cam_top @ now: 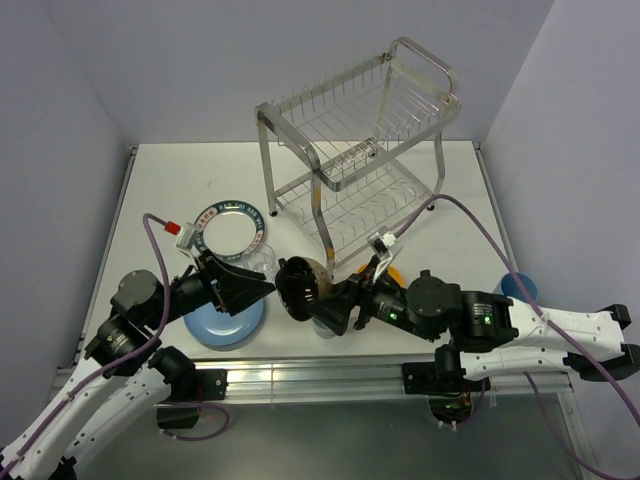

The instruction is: Load the mixed dishes into the dish rack

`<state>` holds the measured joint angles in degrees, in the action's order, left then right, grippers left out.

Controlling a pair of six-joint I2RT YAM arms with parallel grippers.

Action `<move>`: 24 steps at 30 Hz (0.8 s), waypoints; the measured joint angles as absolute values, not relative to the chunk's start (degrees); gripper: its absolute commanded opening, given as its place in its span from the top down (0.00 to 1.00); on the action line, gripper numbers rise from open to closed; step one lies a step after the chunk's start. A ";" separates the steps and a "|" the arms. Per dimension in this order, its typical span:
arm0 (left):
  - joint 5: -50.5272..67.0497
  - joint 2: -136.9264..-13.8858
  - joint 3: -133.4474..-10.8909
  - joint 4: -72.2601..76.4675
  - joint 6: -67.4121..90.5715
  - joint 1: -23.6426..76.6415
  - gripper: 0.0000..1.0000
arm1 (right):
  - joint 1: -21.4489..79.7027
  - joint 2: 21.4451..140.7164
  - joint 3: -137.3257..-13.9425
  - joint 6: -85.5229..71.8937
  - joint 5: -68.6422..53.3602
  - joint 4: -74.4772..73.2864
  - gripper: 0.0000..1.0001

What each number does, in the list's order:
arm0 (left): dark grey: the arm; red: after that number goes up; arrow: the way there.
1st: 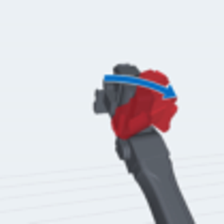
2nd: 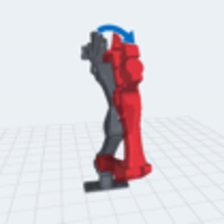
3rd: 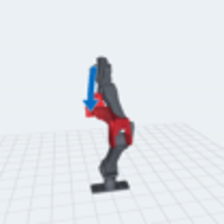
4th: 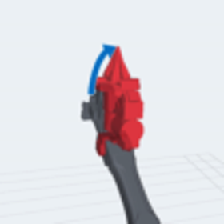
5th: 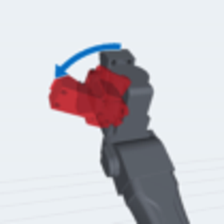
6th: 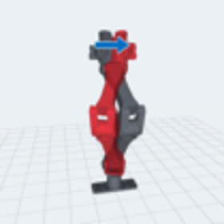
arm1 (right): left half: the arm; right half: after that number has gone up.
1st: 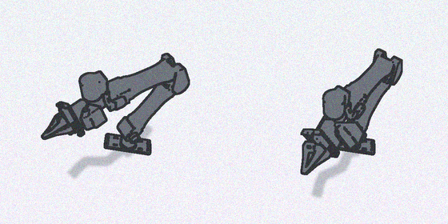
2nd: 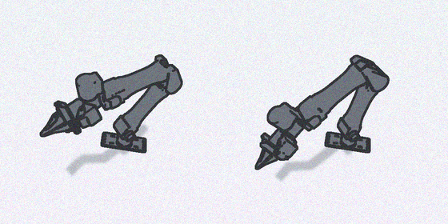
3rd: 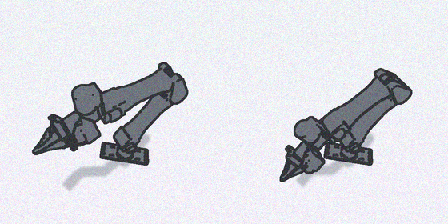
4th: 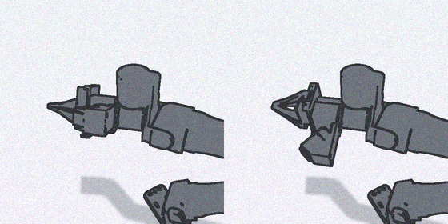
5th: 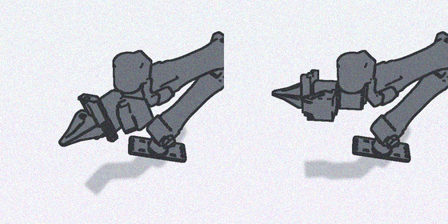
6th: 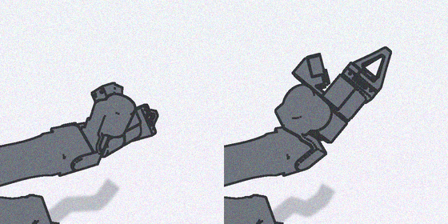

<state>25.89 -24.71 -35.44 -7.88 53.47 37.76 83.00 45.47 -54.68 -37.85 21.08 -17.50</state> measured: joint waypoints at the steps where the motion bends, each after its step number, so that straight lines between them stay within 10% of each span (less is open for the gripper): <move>1: 23.46 -23.97 -36.01 -10.00 53.08 37.74 0.01 | 83.00 44.64 -54.35 -37.98 22.04 -18.52 1.00; 16: 13.21 -26.20 -37.54 -18.11 50.68 37.76 0.01 | 81.49 32.82 -51.59 -39.75 42.06 -33.76 1.00; 24: 13.89 -26.22 -36.62 -17.10 50.70 37.76 0.02 | 56.77 36.16 -48.31 -35.11 35.29 -32.38 1.00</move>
